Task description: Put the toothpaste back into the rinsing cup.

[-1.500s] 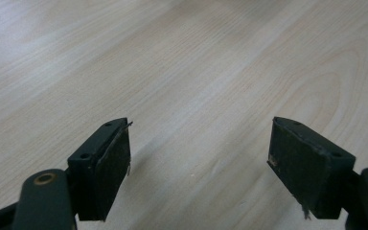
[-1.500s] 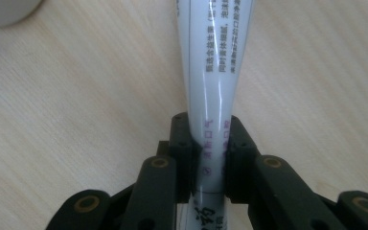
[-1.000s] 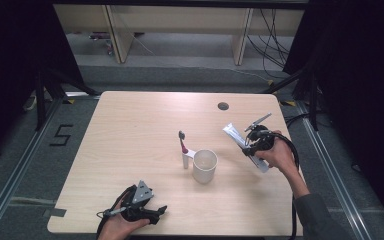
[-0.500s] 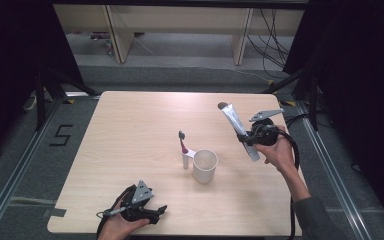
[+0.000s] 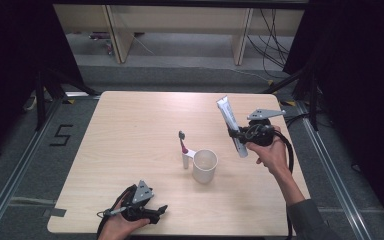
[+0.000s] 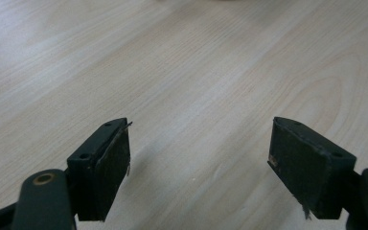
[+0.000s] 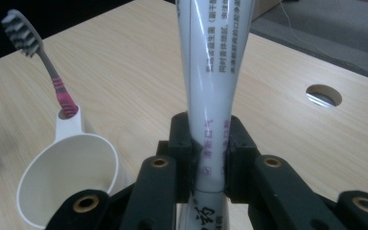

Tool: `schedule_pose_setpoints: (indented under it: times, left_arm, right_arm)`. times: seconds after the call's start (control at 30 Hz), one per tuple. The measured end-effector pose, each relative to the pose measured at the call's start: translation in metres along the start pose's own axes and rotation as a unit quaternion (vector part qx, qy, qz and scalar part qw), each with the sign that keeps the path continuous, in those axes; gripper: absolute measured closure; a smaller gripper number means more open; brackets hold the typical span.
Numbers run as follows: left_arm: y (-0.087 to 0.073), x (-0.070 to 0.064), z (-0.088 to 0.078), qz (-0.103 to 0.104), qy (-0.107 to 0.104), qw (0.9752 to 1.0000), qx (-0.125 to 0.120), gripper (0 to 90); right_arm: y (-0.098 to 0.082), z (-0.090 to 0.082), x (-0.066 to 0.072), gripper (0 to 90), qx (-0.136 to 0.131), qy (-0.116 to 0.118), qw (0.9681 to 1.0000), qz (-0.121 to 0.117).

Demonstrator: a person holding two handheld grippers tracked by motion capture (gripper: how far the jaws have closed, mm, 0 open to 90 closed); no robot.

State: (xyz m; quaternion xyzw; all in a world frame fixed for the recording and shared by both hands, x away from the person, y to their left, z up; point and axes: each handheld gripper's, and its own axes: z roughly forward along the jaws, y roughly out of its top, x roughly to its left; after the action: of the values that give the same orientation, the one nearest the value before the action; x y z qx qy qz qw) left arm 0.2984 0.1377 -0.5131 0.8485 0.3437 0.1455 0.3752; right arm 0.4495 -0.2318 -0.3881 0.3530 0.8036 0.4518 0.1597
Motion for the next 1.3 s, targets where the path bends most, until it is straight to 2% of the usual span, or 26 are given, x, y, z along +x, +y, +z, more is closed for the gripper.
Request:
schedule_pose_setpoints:
  times: [0.03,0.1,0.13,0.17,0.23,0.27,0.33,0.37,0.4,0.47,0.5,0.57,0.63,0.67,0.73,0.87,0.9,1.03,1.07,1.13,1.17,1.3]
  left_arm:
    - [0.0,0.001,0.0,0.004,0.0,1.0,0.003,21.5]
    - [0.001,0.0,0.0,0.0,0.001,1.0,-0.001,21.5]
    - [0.001,0.0,0.0,0.0,0.001,1.0,0.0,21.5]
    - [0.0,-0.001,0.0,-0.003,0.002,1.0,-0.003,21.5]
    - [0.0,-0.001,0.001,-0.004,0.002,1.0,-0.004,21.5]
    - [0.001,0.001,0.0,0.003,0.001,1.0,0.002,21.6]
    - [0.0,-0.001,0.001,-0.003,0.001,1.0,-0.002,21.5]
    - [0.0,-0.001,0.0,-0.002,-0.002,1.0,-0.001,21.5]
    - [0.0,0.0,0.0,0.005,-0.001,1.0,0.004,21.5]
    - [0.001,0.0,0.0,0.002,-0.001,1.0,0.003,21.5]
    - [0.0,0.0,0.001,0.003,-0.001,1.0,0.003,21.5]
    - [0.0,0.0,0.0,0.004,-0.002,1.0,0.004,21.6]
    - [0.001,0.0,0.0,0.001,0.001,1.0,0.001,21.5]
    - [0.001,0.0,0.0,0.0,0.0,1.0,0.001,21.5]
    - [0.0,0.0,0.0,0.001,0.001,1.0,0.001,21.5]
    - [0.001,0.0,0.0,-0.001,0.005,1.0,-0.003,21.5]
    - [0.0,0.0,0.0,-0.003,0.002,1.0,-0.005,21.5]
    - [0.001,0.0,0.0,-0.002,0.005,1.0,-0.005,21.6]
    - [0.001,0.0,0.0,-0.002,0.007,1.0,-0.006,21.5]
    - [0.0,-0.001,0.001,-0.007,0.0,0.9999,-0.013,21.6]
    - [0.001,0.0,0.0,-0.001,0.006,1.0,-0.006,21.5]
    - [0.0,-0.001,0.0,-0.007,0.0,0.9999,-0.01,21.6]
  right_arm:
    - [0.001,0.0,0.001,77.4,0.008,0.012,0.9999,-0.001]
    - [0.002,0.001,0.006,77.4,-0.007,0.012,0.9999,0.006]
    - [0.003,0.0,0.008,77.4,-0.005,0.016,0.9998,0.009]
    - [0.004,0.001,0.007,77.4,-0.012,0.016,0.9998,-0.002]
    - [0.005,0.001,0.011,77.4,-0.024,0.023,0.9994,0.007]
    - [0.006,0.0,0.011,77.4,-0.026,0.023,0.9994,-0.002]
    - [0.008,0.001,0.013,77.4,-0.04,0.022,0.999,-0.003]
    - [0.008,0.001,0.017,77.4,-0.041,0.026,0.9988,0.008]
    - [0.008,0.002,0.017,77.4,-0.048,0.035,0.9982,0.008]
    - [0.009,0.003,0.017,77.4,-0.059,0.038,0.9975,0.002]
    - [0.01,0.003,0.019,77.4,-0.058,0.04,0.9975,0.006]
    - [0.011,0.003,0.022,77.4,-0.06,0.04,0.9974,-0.002]
    - [0.011,0.004,0.028,77.4,-0.064,0.052,0.9965,0.008]
    - [0.011,0.004,0.03,77.4,-0.065,0.052,0.9965,0.01]
    - [0.012,0.007,0.033,77.4,-0.076,0.059,0.9953,-0.001]
    - [0.014,0.012,0.042,77.4,-0.079,0.082,0.9935,-0.003]
    - [0.014,0.013,0.044,77.4,-0.08,0.076,0.9939,-0.011]
    - [0.014,0.018,0.051,77.4,-0.083,0.095,0.992,-0.001]
    - [0.013,0.019,0.053,77.4,-0.09,0.093,0.9916,0.003]
    - [0.013,0.021,0.055,77.4,-0.089,0.098,0.9911,-0.006]
    - [0.013,0.021,0.057,77.4,-0.089,0.106,0.9903,0.001]
    - [0.01,0.025,0.06,77.4,-0.09,0.11,0.9898,-0.002]
